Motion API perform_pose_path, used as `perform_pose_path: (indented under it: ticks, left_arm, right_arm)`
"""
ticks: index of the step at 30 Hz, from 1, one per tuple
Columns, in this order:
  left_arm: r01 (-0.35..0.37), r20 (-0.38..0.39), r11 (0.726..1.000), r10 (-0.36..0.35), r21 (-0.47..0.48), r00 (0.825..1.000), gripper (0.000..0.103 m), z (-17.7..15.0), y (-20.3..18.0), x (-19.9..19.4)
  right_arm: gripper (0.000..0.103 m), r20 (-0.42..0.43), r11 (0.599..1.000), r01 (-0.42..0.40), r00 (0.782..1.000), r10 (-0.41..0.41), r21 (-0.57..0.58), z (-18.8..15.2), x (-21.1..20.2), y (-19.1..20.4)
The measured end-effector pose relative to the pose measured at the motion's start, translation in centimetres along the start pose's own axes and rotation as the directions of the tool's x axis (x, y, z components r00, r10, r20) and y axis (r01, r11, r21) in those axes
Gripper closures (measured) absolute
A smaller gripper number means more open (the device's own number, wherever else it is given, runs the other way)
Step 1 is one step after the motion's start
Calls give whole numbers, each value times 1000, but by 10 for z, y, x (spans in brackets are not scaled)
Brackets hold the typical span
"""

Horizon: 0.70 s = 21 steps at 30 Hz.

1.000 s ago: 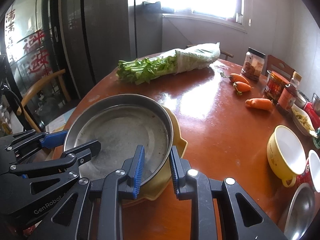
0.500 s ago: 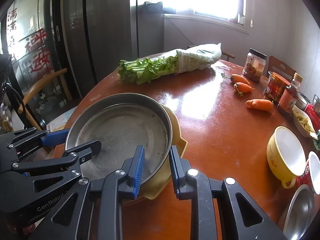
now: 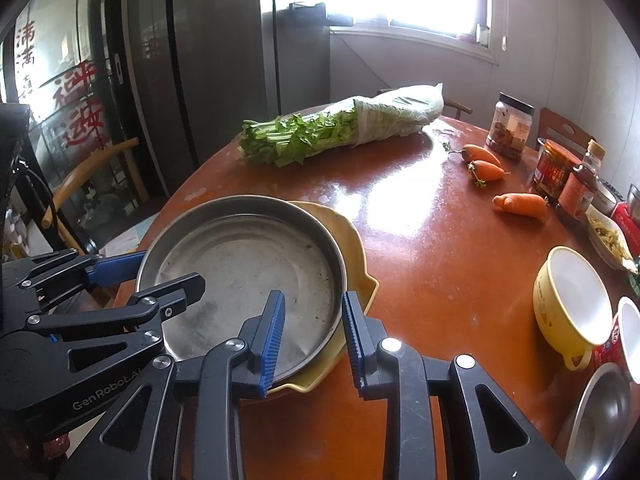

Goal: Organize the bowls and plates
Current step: 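Lower the steel pan onto the yellow shell plate with the left tool, then open the left tool to release the pan and withdraw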

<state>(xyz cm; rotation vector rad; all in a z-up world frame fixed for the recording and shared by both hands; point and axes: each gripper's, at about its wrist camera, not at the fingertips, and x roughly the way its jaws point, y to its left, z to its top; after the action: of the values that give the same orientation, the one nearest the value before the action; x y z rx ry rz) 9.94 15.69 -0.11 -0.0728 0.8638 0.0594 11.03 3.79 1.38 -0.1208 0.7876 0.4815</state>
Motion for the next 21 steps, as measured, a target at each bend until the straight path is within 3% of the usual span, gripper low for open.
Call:
perform_pose_path:
  ticks: [16, 21]
  left_arm:
    - [15, 28, 1000, -15, -6, 999, 50, 4, -1, -11]
    - [-10, 45, 1000, 10, -13, 999, 47, 4, 0, -16]
  right_arm:
    - [63, 17, 999, -11, 1000, 11, 44, 1, -13, -15]
    - [60, 18, 998, -15, 1000, 14, 57, 0, -15, -19]
